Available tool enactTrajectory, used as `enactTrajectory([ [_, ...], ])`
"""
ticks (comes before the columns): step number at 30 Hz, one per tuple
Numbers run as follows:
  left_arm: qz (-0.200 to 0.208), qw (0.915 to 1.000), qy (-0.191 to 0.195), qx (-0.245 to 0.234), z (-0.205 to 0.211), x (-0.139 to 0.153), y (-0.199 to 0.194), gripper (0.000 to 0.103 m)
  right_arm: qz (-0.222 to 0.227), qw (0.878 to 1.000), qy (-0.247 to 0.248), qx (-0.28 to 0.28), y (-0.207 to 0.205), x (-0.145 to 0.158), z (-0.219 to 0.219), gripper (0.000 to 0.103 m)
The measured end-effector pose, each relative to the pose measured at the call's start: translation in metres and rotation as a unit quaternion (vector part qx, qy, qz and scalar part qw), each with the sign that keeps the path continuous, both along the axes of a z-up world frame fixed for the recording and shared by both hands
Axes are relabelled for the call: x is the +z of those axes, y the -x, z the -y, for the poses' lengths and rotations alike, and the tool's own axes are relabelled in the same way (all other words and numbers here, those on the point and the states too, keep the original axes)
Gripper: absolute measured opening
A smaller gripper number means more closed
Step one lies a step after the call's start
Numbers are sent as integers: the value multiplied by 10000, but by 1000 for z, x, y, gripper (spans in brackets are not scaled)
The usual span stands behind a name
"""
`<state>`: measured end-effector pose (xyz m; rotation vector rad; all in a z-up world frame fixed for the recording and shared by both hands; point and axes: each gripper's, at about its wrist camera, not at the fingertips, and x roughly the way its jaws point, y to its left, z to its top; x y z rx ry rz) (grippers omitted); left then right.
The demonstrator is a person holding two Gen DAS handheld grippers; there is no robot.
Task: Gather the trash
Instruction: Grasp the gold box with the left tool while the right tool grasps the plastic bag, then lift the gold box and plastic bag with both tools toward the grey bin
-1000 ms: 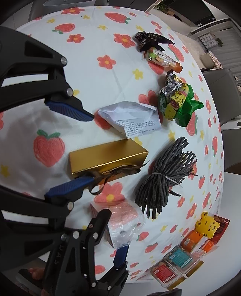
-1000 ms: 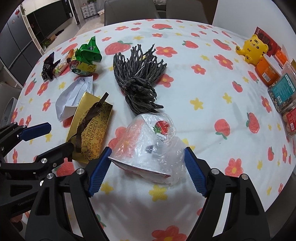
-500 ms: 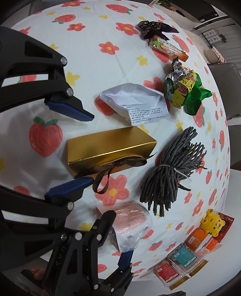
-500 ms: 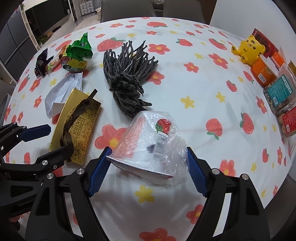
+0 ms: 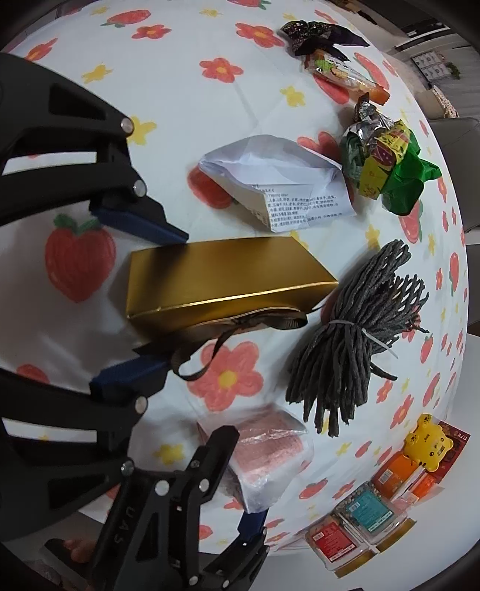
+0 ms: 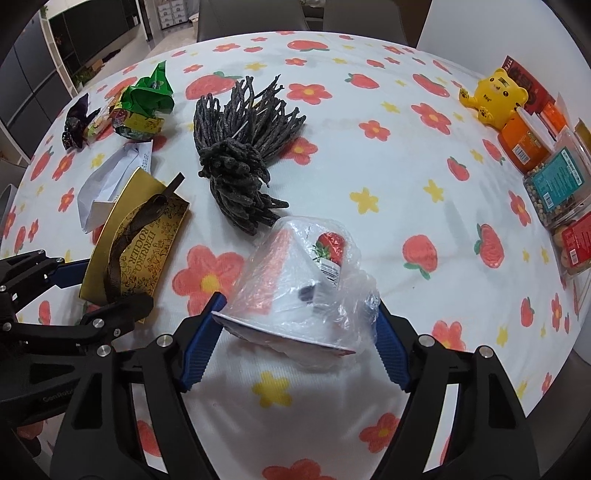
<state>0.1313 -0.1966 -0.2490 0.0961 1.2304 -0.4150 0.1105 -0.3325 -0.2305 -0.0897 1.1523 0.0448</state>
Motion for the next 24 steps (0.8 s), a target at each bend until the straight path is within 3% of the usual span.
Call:
enactTrajectory([
  [5, 172, 9997, -188, -72, 3, 5, 4, 55, 54, 10000, -39, 62, 3, 8, -1, 62],
  [14, 436, 9986, -302, -58, -5, 22, 12, 53, 74, 9997, -223, -21, 8, 15, 0, 60],
  [24, 470, 9985, -288, 16, -25, 38, 28, 52, 114, 9994, -340, 22, 26, 32, -7, 59],
])
